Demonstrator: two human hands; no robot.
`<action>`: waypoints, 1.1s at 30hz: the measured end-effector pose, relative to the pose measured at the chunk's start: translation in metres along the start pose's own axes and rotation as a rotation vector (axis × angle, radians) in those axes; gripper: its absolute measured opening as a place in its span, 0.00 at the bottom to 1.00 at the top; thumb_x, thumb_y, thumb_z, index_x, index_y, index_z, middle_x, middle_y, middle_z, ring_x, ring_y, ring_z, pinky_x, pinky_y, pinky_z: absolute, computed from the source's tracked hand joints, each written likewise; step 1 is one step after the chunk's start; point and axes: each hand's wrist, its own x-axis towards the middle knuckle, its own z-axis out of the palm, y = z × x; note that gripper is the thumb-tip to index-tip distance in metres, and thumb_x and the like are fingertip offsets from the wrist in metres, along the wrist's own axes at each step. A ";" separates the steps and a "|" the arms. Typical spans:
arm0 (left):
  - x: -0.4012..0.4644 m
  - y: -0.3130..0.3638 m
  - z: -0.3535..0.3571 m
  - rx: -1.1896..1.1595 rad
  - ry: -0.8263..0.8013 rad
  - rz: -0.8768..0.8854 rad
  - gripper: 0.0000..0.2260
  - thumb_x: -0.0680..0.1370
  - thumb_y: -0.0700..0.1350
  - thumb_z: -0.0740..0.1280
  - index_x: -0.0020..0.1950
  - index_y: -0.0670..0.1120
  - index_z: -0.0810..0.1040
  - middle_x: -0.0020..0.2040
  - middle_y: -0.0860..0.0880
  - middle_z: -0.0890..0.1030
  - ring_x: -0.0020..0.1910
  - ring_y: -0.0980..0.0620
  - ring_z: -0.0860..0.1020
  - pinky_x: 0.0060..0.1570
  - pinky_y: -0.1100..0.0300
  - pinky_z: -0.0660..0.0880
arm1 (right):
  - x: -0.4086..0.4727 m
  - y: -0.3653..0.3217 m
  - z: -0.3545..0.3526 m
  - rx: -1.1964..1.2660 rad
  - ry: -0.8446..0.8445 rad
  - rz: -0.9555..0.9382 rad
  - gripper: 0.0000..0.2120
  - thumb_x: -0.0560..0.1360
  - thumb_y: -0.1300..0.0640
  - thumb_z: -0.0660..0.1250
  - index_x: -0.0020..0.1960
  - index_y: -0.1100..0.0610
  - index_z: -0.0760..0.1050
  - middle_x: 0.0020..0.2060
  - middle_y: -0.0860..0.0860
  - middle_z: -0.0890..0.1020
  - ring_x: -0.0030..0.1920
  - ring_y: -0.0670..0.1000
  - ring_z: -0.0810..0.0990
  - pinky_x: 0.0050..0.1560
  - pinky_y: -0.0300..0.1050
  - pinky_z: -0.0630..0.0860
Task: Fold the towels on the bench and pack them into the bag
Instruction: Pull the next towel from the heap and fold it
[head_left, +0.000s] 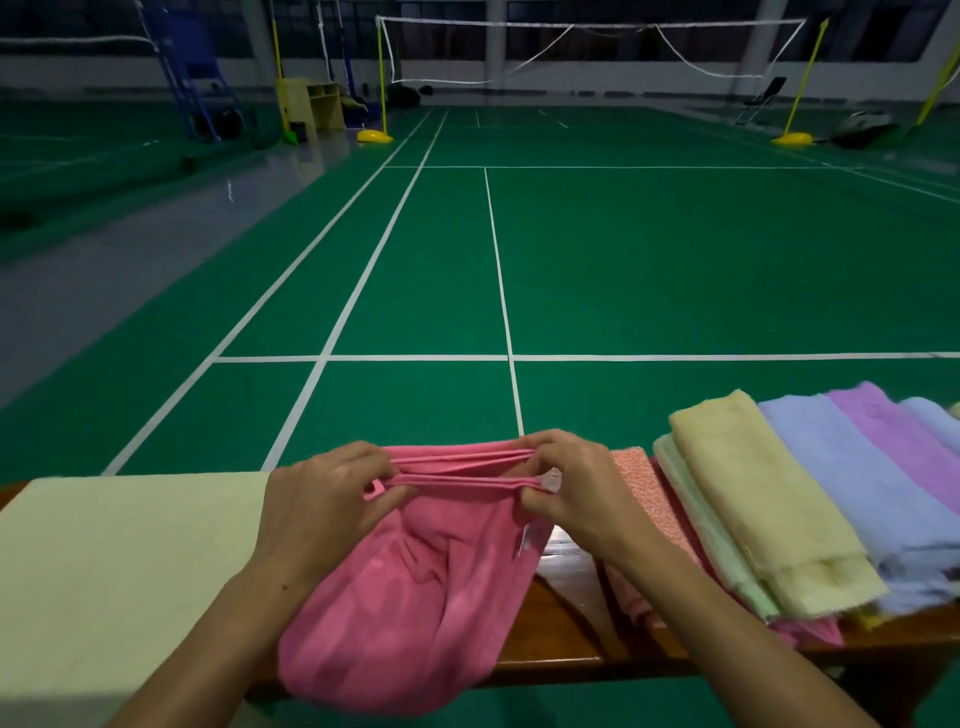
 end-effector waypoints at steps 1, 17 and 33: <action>0.003 0.002 -0.001 -0.012 0.016 -0.025 0.19 0.75 0.70 0.64 0.40 0.56 0.83 0.40 0.62 0.82 0.35 0.60 0.80 0.27 0.61 0.73 | 0.002 -0.004 -0.001 -0.023 0.024 0.003 0.07 0.67 0.64 0.76 0.41 0.54 0.84 0.52 0.47 0.86 0.51 0.46 0.82 0.57 0.47 0.80; 0.070 0.045 -0.095 -1.220 0.292 -0.396 0.16 0.76 0.29 0.74 0.60 0.40 0.79 0.49 0.34 0.85 0.46 0.48 0.82 0.51 0.53 0.82 | 0.022 -0.095 -0.081 0.533 0.359 -0.129 0.14 0.75 0.68 0.75 0.58 0.57 0.80 0.48 0.48 0.84 0.47 0.45 0.82 0.50 0.38 0.78; 0.051 0.062 -0.124 -1.284 -0.006 -0.332 0.18 0.78 0.49 0.74 0.58 0.36 0.79 0.45 0.36 0.82 0.43 0.41 0.77 0.39 0.55 0.76 | -0.013 -0.110 -0.128 0.698 0.266 -0.008 0.14 0.75 0.64 0.77 0.58 0.56 0.81 0.47 0.58 0.87 0.43 0.49 0.83 0.43 0.43 0.81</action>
